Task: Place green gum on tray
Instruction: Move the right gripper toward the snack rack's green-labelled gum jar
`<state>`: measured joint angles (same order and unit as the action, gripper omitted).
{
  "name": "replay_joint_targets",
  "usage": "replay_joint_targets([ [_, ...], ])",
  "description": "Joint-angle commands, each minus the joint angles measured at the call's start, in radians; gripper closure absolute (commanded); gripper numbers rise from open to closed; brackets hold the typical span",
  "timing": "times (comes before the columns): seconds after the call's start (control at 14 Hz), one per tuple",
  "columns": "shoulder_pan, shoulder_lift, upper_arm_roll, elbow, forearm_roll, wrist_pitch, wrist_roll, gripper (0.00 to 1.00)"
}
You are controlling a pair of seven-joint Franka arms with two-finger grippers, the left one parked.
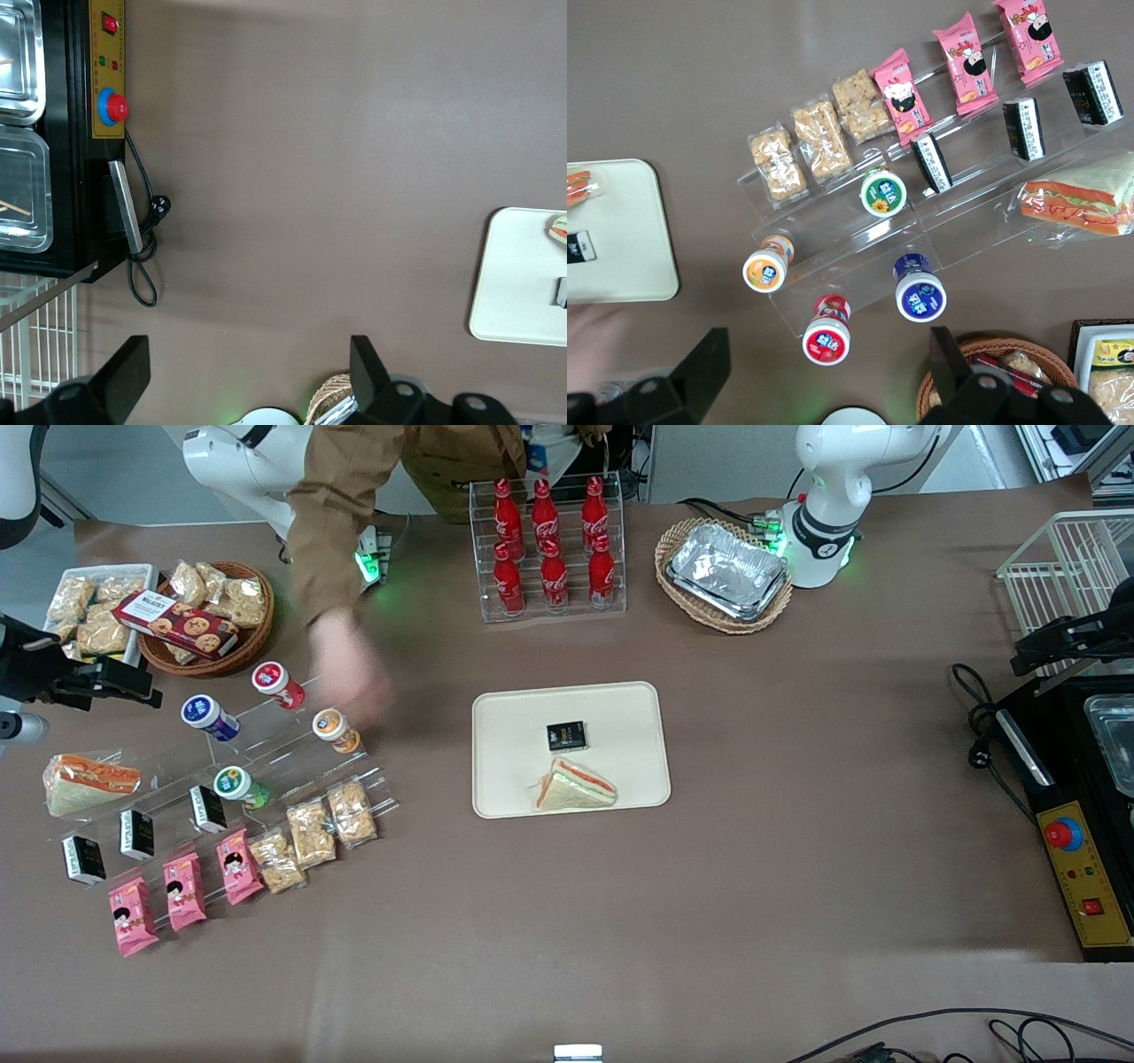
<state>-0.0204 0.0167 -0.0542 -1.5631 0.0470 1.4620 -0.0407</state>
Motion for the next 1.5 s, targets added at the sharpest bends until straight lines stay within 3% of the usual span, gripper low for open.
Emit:
replay_joint_targets([
  [0.0, -0.007, 0.017, 0.002, 0.029, -0.01, -0.02, -0.005, 0.0],
  [0.71, -0.012, 0.013, -0.016, -0.029, -0.013, 0.023, -0.054, 0.0],
  [1.0, -0.053, 0.008, -0.03, -0.187, -0.027, 0.202, -0.272, 0.0],
  [1.43, -0.047, 0.046, -0.03, -0.369, -0.027, 0.471, -0.298, 0.0],
])
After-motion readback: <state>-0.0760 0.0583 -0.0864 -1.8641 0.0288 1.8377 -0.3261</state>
